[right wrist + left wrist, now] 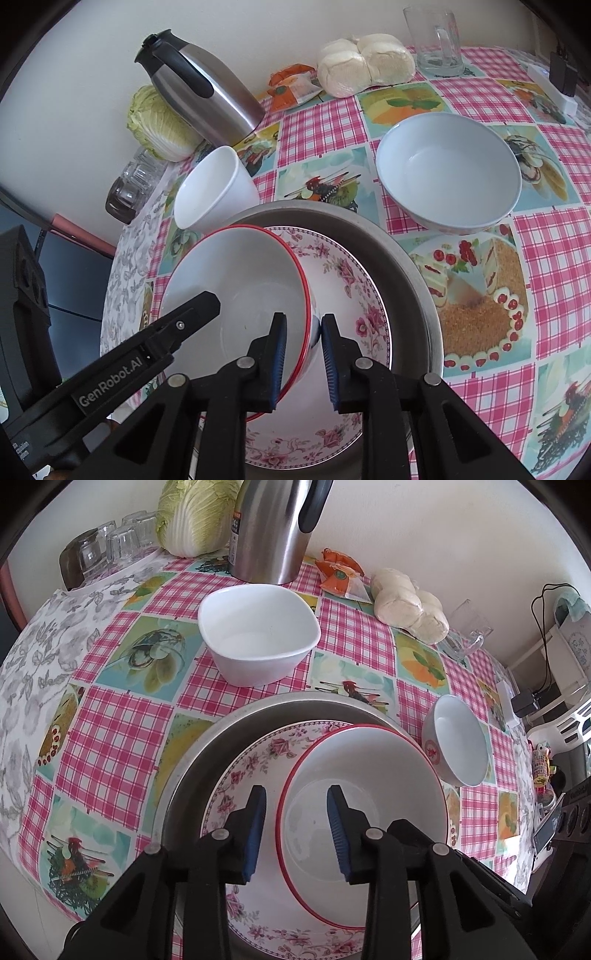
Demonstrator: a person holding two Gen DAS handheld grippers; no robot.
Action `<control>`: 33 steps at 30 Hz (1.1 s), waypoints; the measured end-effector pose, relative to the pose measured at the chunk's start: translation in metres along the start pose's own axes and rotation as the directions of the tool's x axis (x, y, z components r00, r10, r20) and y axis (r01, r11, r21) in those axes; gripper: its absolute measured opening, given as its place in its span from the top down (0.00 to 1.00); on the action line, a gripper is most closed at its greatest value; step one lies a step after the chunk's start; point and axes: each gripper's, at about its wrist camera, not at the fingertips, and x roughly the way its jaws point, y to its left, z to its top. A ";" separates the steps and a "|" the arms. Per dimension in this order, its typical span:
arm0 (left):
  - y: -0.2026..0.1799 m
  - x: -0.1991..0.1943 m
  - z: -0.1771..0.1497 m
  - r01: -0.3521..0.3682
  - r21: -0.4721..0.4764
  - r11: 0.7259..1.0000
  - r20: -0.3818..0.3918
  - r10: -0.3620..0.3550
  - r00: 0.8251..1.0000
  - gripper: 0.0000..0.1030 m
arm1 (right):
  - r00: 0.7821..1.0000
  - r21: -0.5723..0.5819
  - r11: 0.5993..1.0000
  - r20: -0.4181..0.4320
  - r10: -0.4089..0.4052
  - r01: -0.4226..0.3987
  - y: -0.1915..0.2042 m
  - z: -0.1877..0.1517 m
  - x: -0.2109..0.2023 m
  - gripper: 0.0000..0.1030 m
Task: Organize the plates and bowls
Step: 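Lower the strawberry bowl onto the plate in the basin, then open the right gripper to release the strawberry bowl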
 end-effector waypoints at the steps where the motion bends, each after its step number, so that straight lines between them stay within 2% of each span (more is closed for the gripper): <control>1: 0.000 0.000 0.000 -0.001 -0.001 1.000 0.000 0.001 1.000 0.65 | 1.000 0.000 1.000 0.001 0.000 0.000 0.000 0.000 0.000 0.78; 2: 0.000 0.000 0.000 -0.004 -0.002 1.000 0.000 0.004 1.000 0.64 | 1.000 -0.001 1.000 0.002 0.000 0.000 0.000 0.000 -0.001 0.78; 4: 0.001 -0.001 0.001 -0.017 -0.008 1.000 0.005 0.017 1.000 0.54 | 1.000 -0.008 1.000 0.015 -0.005 0.005 0.001 0.000 -0.003 0.78; 11: 0.010 -0.007 0.004 -0.039 -0.056 0.998 0.039 0.041 0.998 0.51 | 0.996 -0.050 0.997 0.079 -0.051 0.055 0.007 0.002 -0.013 0.79; 14: 0.015 -0.012 0.005 -0.035 -0.082 0.996 0.064 0.040 0.997 0.44 | 0.992 -0.058 0.996 0.107 -0.063 0.070 0.007 0.004 -0.017 0.77; 15: 0.017 -0.013 0.006 -0.033 -0.089 0.995 0.068 0.039 0.997 0.43 | 0.991 -0.059 0.996 0.116 -0.064 0.071 0.007 0.004 -0.019 0.70; 18: 0.019 -0.016 0.007 -0.048 -0.103 0.994 0.081 0.056 0.995 0.39 | 0.987 -0.056 0.995 0.138 -0.077 0.085 0.007 0.004 -0.023 0.56; 19: 0.020 -0.017 0.007 -0.053 -0.106 0.993 0.087 0.062 0.994 0.38 | 0.987 -0.054 0.995 0.143 -0.079 0.087 0.006 0.005 -0.023 0.54; 21: 0.022 -0.020 0.007 -0.057 -0.113 0.992 0.099 0.068 0.993 0.35 | 0.985 -0.049 0.995 0.153 -0.082 0.090 0.005 0.006 -0.025 0.42; 28: 0.031 -0.028 0.008 -0.067 -0.152 0.986 0.153 0.090 0.984 0.23 | 0.982 -0.039 0.996 0.175 -0.073 0.081 0.002 0.008 -0.026 0.27; 30: 0.034 -0.031 0.009 -0.075 -0.167 0.983 0.170 0.104 0.980 0.17 | 0.981 -0.033 0.996 0.183 -0.072 0.079 0.001 0.008 -0.027 0.20; 33: 0.039 -0.033 0.009 -0.109 -0.187 0.976 0.184 0.144 0.972 0.15 | 0.978 -0.021 0.997 0.195 -0.073 0.079 -0.001 0.008 -0.029 0.10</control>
